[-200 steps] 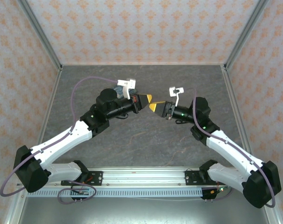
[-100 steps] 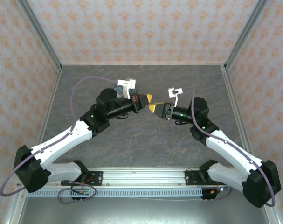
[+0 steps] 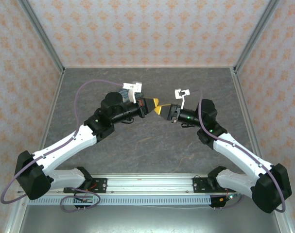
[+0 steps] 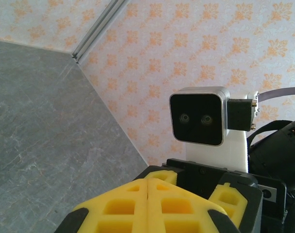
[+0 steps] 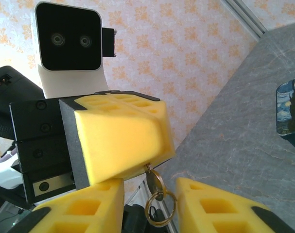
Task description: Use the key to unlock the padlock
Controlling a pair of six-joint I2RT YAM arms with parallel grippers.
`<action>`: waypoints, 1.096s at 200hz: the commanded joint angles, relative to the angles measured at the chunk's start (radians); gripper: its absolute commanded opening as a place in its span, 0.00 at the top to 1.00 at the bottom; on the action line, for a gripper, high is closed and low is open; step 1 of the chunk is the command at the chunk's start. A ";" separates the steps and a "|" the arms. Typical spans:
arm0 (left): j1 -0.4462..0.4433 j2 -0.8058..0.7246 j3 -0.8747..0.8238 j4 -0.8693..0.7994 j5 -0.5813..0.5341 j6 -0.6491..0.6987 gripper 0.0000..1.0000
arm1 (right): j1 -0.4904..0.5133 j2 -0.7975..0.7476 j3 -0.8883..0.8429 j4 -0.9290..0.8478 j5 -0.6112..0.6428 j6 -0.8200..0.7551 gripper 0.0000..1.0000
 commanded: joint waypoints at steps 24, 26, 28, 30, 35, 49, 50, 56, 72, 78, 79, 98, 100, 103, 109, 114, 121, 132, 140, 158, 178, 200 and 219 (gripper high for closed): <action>0.004 0.001 0.029 0.027 0.000 0.014 1.00 | 0.004 0.003 0.029 0.055 -0.004 -0.006 0.73; 0.004 0.002 0.028 0.027 -0.001 0.014 1.00 | 0.004 0.002 0.029 0.053 -0.003 -0.006 0.73; 0.005 0.001 0.028 0.026 -0.001 0.014 1.00 | 0.003 0.001 0.028 0.051 -0.002 -0.007 0.73; 0.006 0.001 0.029 0.026 -0.002 0.014 1.00 | 0.003 0.000 0.026 0.047 -0.001 -0.008 0.73; 0.006 0.001 0.027 0.024 -0.006 0.014 1.00 | 0.004 -0.002 0.024 0.044 0.000 -0.010 0.73; 0.007 0.000 0.024 0.023 -0.014 0.012 1.00 | 0.004 -0.012 0.015 0.030 0.005 -0.016 0.72; 0.008 0.000 0.024 0.024 -0.014 0.012 1.00 | 0.003 -0.013 0.014 0.028 0.004 -0.016 0.72; 0.007 0.000 0.022 0.024 -0.016 0.010 1.00 | 0.003 -0.017 0.010 0.024 0.005 -0.019 0.72; 0.010 0.002 0.021 0.028 -0.018 0.006 1.00 | 0.003 -0.028 0.000 0.015 0.010 -0.021 0.72; 0.010 0.002 0.020 0.027 -0.018 0.005 1.00 | 0.003 -0.031 -0.003 0.013 0.011 -0.021 0.72; 0.012 0.001 0.020 0.027 -0.018 0.004 1.00 | 0.003 -0.032 -0.003 0.013 0.011 -0.021 0.72; 0.013 0.002 0.017 0.030 -0.019 0.003 1.00 | 0.003 -0.037 -0.007 0.013 0.016 -0.020 0.73; 0.012 0.002 0.017 0.031 -0.020 0.003 1.00 | 0.003 -0.037 -0.007 0.013 0.017 -0.019 0.73; 0.012 0.002 0.016 0.031 -0.019 0.003 1.00 | 0.003 -0.037 -0.007 0.013 0.017 -0.020 0.73; 0.013 0.001 0.016 0.031 -0.020 0.001 1.00 | 0.004 -0.037 -0.008 0.013 0.018 -0.020 0.74; 0.013 0.001 0.015 0.032 -0.021 0.001 1.00 | 0.003 -0.037 -0.007 0.013 0.018 -0.019 0.76; 0.013 0.000 0.014 0.033 -0.021 0.000 1.00 | 0.004 -0.037 -0.007 0.012 0.017 -0.020 0.77; 0.013 0.000 0.013 0.033 -0.024 -0.002 1.00 | 0.003 -0.035 -0.010 0.012 0.018 -0.020 0.78; 0.013 -0.002 0.011 0.036 -0.024 -0.003 1.00 | 0.003 -0.035 -0.011 0.012 0.019 -0.018 0.79; 0.014 -0.002 0.008 0.042 -0.024 -0.005 1.00 | 0.003 -0.031 -0.013 0.013 0.016 -0.017 0.83; 0.013 -0.001 0.009 0.041 -0.023 -0.003 1.00 | 0.003 -0.031 -0.013 0.009 0.018 -0.020 0.90; 0.014 -0.003 0.006 0.040 -0.023 -0.001 1.00 | 0.003 -0.031 -0.013 -0.002 0.023 -0.026 0.98; 0.013 -0.004 0.008 0.023 -0.036 0.006 0.88 | 0.003 -0.036 -0.013 -0.030 0.040 -0.040 1.00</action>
